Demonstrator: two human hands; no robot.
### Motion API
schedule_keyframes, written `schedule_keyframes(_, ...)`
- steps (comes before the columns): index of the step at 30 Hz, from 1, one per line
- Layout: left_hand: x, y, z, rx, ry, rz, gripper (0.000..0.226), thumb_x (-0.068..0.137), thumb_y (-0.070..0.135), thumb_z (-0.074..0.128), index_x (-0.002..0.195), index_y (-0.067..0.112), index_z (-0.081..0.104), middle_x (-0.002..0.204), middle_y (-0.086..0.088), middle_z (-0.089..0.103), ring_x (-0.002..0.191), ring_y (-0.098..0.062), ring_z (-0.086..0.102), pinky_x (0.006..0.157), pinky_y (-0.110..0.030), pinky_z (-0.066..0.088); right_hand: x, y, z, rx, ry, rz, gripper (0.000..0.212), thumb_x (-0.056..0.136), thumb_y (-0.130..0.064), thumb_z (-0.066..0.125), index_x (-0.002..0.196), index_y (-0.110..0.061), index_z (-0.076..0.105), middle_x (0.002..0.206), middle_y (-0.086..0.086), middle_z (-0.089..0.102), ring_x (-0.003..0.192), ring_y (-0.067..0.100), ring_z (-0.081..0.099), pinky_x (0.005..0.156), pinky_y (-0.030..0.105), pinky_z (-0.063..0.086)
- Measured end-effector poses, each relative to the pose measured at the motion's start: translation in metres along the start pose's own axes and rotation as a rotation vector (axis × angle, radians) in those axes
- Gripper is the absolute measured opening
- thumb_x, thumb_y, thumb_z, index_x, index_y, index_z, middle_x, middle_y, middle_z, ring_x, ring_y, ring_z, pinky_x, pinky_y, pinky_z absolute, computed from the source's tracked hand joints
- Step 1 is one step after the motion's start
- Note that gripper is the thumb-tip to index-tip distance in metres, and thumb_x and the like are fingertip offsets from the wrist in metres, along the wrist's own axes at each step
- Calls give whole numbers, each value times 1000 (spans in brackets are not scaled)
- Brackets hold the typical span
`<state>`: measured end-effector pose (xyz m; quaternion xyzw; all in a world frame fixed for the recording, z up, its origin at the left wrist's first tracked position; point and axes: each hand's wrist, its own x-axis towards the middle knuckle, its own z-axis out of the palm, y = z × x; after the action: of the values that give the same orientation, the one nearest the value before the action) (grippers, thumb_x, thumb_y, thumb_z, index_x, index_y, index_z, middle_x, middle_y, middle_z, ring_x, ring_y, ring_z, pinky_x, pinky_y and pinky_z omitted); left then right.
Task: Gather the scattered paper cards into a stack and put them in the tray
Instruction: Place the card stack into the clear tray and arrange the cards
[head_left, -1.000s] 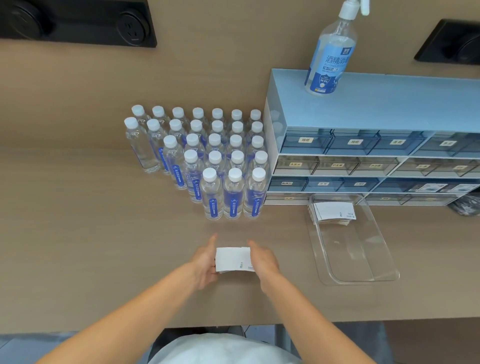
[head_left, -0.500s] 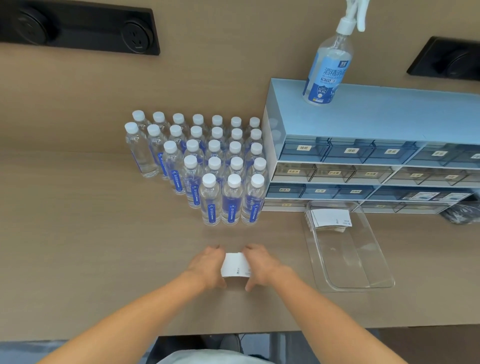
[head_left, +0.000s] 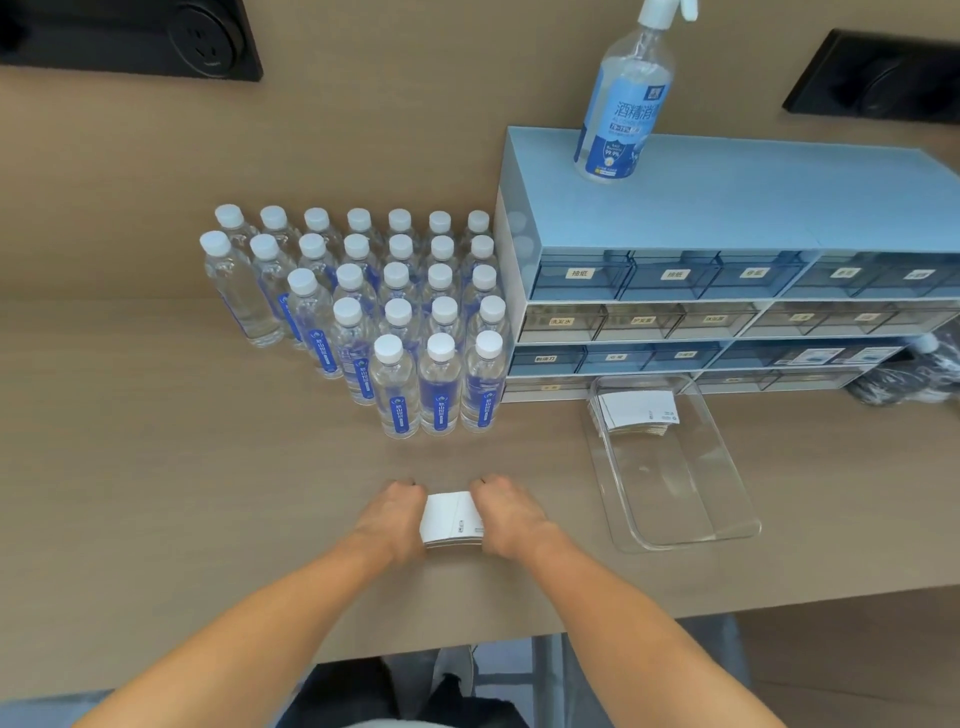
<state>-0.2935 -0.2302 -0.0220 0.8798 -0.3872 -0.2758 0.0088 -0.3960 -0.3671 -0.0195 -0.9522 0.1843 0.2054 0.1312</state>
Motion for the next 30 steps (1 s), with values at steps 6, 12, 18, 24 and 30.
schedule_keyframes(6, -9, 6, -10, 33, -52, 117, 45, 65, 25, 78, 105, 14, 61, 112, -4, 57, 101, -26, 61, 80, -32, 49, -31, -3, -3, 99, -6, 136, 44, 70, -15, 76, 110, -11, 57, 115, 13, 62, 103, 34, 63, 85, 35, 52)
schedule_keyframes(12, -4, 28, -48, 122, -94, 233, 57, 60, 31, 83, 109, 18, 57, 113, -5, 55, 101, -25, 60, 69, -27, 45, -60, 6, -30, 243, 49, 271, 48, 64, -22, 81, 106, -14, 61, 106, 10, 67, 95, 31, 66, 72, 28, 49)
schedule_keyframes(18, 4, 84, -96, 214, -22, 395, 50, 61, 31, 83, 102, 17, 58, 104, -5, 59, 85, -21, 59, 66, -30, 50, -90, 41, -73, 301, 171, 325, 55, 60, -21, 87, 105, -12, 57, 109, 10, 62, 97, 28, 61, 75, 34, 53)
schedule_keyframes(24, 17, 151, -131, 284, 71, 484, 47, 61, 32, 82, 97, 20, 55, 97, -3, 56, 76, -20, 54, 61, -29, 47, -104, 102, -110, 285, 245, 351, 58, 59, -21, 86, 107, -15, 56, 107, 7, 60, 95, 26, 60, 77, 41, 55)
schedule_keyframes(30, 51, 236, -146, 340, 104, 475, 47, 58, 30, 85, 92, 17, 55, 89, -1, 57, 75, -19, 59, 60, -31, 54, -109, 192, -134, 308, 297, 301, 57, 50, -24, 89, 96, -19, 57, 95, 0, 62, 83, 20, 60, 57, 27, 47)
